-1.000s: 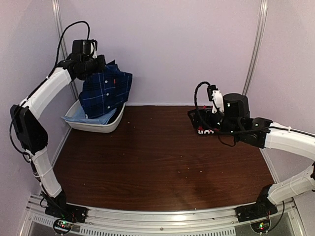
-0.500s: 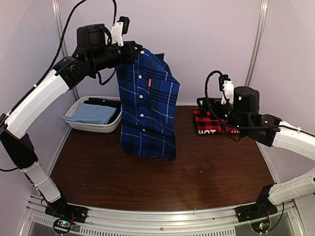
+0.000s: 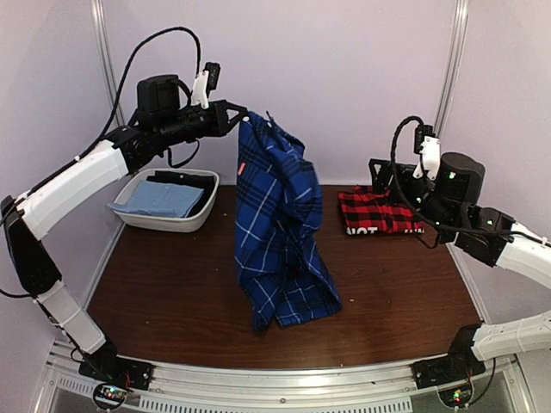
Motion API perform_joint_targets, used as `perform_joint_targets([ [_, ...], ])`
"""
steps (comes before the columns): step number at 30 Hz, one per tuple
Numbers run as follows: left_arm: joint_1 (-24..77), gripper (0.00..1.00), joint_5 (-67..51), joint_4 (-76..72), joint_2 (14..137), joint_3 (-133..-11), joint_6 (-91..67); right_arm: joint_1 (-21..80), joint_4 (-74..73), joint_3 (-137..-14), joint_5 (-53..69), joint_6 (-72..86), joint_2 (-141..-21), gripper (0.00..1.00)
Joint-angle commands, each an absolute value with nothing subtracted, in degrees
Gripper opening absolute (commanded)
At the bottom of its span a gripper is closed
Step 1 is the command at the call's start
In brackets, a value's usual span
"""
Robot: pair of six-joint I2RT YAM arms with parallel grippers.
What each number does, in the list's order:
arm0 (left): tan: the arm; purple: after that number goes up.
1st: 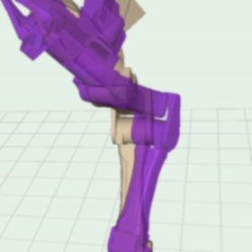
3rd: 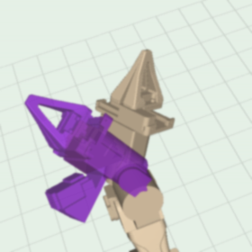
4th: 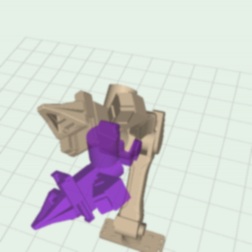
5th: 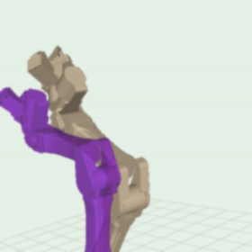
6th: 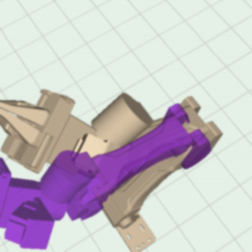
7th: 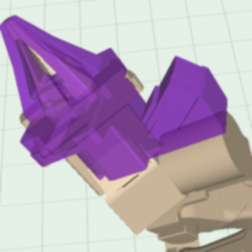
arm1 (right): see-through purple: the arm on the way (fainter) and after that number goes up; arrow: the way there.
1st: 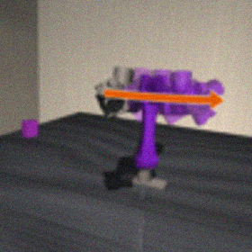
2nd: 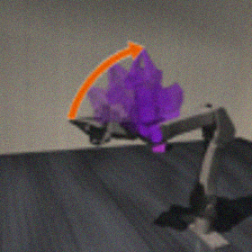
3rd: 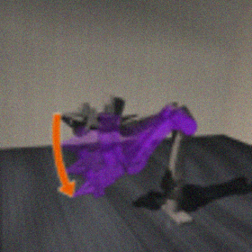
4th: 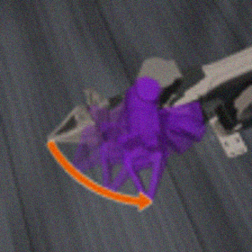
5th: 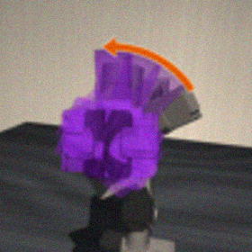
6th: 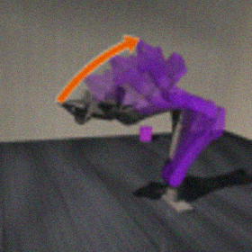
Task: Fold and stack the long sleeve shirts
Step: Place the crumpled shirt at the center of the board, then pick up the crumpled shirt from the center of the board.
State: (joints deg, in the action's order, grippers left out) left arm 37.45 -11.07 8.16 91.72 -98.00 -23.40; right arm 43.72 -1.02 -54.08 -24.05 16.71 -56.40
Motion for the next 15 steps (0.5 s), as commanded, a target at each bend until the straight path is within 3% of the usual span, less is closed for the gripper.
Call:
perform_joint_targets([
  [1,28.8,0.01,-23.0,6.6,103.0,-94.2,-30.2,43.0,-2.4,-53.4,-20.2,16.9,-60.5,1.00],
  [6,27.1,0.50,-22.5,11.7,111.9,-95.5,-30.1,42.7,-5.5,-54.3,-12.9,16.5,-67.9,1.00],
  [7,27.1,0.54,-21.9,11.6,111.5,-95.2,-30.2,42.7,-6.0,-54.0,-12.1,16.5,-69.2,1.00],
  [10,27.2,0.62,-19.4,12.5,109.3,-94.1,-30.1,42.7,-6.1,-52.6,-8.6,16.2,-72.5,1.00],
  [15,28.6,0.63,-14.4,16.2,102.5,-89.2,-30.1,42.7,-6.8,-51.3,-3.5,15.1,-77.8,1.00],
])
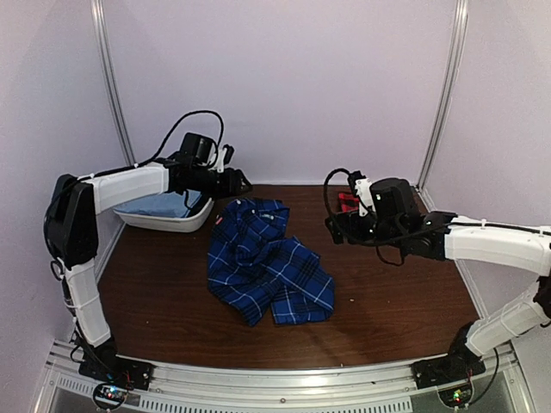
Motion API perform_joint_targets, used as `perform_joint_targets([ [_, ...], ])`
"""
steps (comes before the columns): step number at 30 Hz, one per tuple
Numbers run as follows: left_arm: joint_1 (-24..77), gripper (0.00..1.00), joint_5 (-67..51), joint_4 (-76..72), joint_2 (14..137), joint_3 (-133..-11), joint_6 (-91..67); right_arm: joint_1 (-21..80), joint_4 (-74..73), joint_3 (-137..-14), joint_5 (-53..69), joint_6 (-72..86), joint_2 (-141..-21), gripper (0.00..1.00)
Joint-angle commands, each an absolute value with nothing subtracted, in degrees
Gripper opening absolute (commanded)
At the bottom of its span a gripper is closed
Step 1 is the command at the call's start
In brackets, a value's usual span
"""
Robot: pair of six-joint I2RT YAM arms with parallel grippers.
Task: Fold and stack the long sleeve shirts
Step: Pick up the crumpled shirt from the center of the board.
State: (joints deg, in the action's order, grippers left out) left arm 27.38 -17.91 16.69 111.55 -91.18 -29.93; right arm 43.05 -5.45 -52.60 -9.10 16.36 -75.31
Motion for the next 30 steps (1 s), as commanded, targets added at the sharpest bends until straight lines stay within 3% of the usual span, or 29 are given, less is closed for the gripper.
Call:
perform_joint_targets([
  [1,29.3,0.63,-13.9,16.3,101.0,-87.4,-30.3,42.7,-6.5,-50.8,-2.4,14.7,-78.7,1.00],
  [9,34.8,0.64,-12.1,13.0,92.7,-70.8,-38.2,43.2,-3.5,-48.6,8.4,13.2,-86.7,1.00],
  [18,38.4,0.64,-12.2,9.5,90.5,-61.9,-44.5,45.1,-0.5,-51.0,12.3,13.2,-94.9,0.84],
  [23,38.5,0.64,-11.4,9.2,89.5,-59.2,-47.3,45.2,-0.8,-52.3,13.2,13.3,-96.7,0.64],
  [30,38.7,0.64,-13.7,7.1,89.6,-56.8,-49.4,45.9,-2.5,-54.5,14.6,13.3,-97.2,0.23],
])
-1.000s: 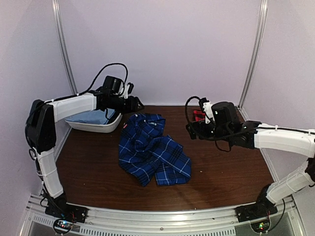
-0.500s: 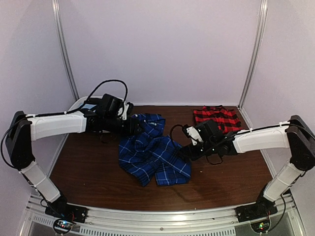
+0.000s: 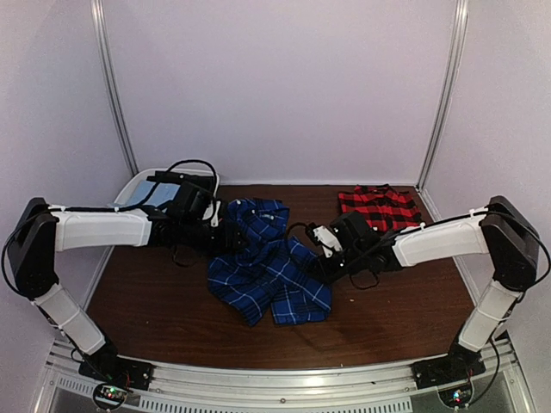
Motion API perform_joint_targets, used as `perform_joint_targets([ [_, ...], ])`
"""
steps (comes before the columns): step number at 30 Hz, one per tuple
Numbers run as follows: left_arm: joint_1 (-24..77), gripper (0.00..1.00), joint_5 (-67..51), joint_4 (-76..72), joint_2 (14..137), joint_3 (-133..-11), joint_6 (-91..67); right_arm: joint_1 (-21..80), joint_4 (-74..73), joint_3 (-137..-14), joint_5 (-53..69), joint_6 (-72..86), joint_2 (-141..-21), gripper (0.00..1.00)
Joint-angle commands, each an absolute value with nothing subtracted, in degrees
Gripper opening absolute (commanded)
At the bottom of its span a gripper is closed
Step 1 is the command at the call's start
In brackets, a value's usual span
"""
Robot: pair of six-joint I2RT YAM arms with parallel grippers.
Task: Fold and stack the long sleeve shirts
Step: Pick up the crumpled shirt from the center of the board, then pass from the right arm to the left
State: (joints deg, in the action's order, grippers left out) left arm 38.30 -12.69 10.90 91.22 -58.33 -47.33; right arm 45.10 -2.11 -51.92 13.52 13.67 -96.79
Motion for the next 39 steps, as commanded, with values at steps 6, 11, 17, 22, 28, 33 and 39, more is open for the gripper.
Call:
perform_joint_targets([
  [6,39.7,0.67,-17.6,5.3,90.1,-55.9,-50.3,47.6,-6.0,-59.4,18.9,14.1,-95.4,0.00],
  [11,41.0,0.75,-20.7,3.8,88.3,-54.4,-49.7,51.2,-6.2,-66.6,25.4,15.8,-96.4,0.00],
  [17,41.2,0.79,-21.4,1.6,82.8,-49.4,-50.2,53.2,-3.4,-74.4,30.5,18.6,-101.5,0.00],
  [22,41.2,0.79,-21.6,-2.9,78.2,-45.6,-51.8,53.8,-1.2,-79.2,32.6,21.0,-105.8,0.00],
  [28,41.2,0.73,-22.9,-6.2,75.5,-43.0,-53.1,53.7,2.1,-81.8,33.6,24.0,-108.8,0.00],
  [33,41.0,0.70,-17.7,-2.8,71.6,-41.8,-53.4,53.4,3.7,-81.3,31.4,26.0,-109.4,0.00],
  [39,39.3,0.69,-10.4,2.3,63.1,-39.1,-52.6,53.1,5.1,-80.7,31.2,27.3,-109.7,0.00],
])
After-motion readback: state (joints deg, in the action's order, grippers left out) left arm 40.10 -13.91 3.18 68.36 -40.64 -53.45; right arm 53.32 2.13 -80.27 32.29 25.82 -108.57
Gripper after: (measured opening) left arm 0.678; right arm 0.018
